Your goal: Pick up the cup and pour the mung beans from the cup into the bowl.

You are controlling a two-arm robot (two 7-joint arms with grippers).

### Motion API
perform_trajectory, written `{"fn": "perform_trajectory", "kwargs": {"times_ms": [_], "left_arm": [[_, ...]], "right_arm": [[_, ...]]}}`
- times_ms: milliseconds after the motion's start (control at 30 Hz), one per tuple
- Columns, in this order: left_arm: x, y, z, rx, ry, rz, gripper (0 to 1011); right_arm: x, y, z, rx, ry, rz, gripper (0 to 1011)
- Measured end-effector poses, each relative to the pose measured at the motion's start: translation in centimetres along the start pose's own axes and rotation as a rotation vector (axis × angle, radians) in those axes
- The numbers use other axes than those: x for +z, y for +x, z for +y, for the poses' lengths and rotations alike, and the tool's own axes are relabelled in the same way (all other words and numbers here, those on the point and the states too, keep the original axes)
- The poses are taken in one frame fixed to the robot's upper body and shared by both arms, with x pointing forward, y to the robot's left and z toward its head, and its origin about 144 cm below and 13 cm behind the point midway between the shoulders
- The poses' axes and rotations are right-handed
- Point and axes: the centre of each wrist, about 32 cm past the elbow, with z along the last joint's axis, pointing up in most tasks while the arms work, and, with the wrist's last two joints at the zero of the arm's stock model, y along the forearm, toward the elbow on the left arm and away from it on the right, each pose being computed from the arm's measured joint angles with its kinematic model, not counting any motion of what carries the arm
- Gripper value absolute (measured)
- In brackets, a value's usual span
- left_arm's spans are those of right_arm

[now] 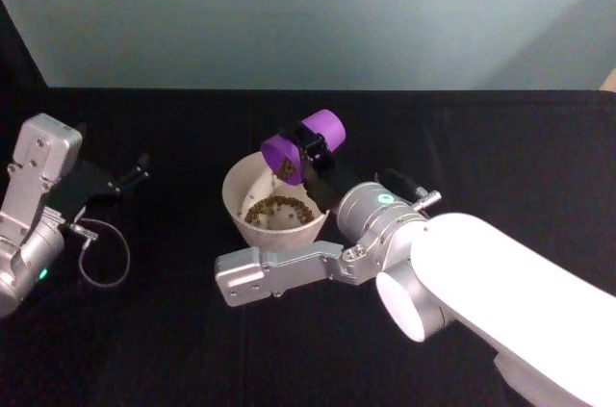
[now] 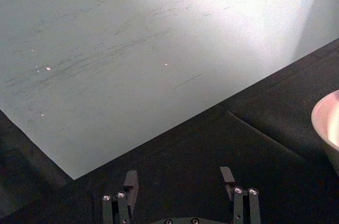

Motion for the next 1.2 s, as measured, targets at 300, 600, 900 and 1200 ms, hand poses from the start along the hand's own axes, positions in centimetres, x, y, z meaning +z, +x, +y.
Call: {"fn": "perform_trajectory", "kwargs": {"times_ms": [300,600,900,1200], "left_arm": [[0.00,0.00,0.00,0.000,0.000,0.000,1000],[0.00,0.00,0.00,0.000,0.000,0.000,1000],[0.00,0.00,0.00,0.000,0.000,0.000,1000],[0.00,0.00,0.00,0.000,0.000,0.000,1000]], "right_arm": [[-0.02,-0.06,-0.13,0.000,-0.004,-0.003,718],[-0.01,-0.08,-0.16,0.000,-0.007,-0.007,718],[0.05,-0.14,-0.24,-0.002,-0.008,-0.012,718],[0.13,-0.15,-0.25,-0.007,-0.013,-0.019,718]]}}
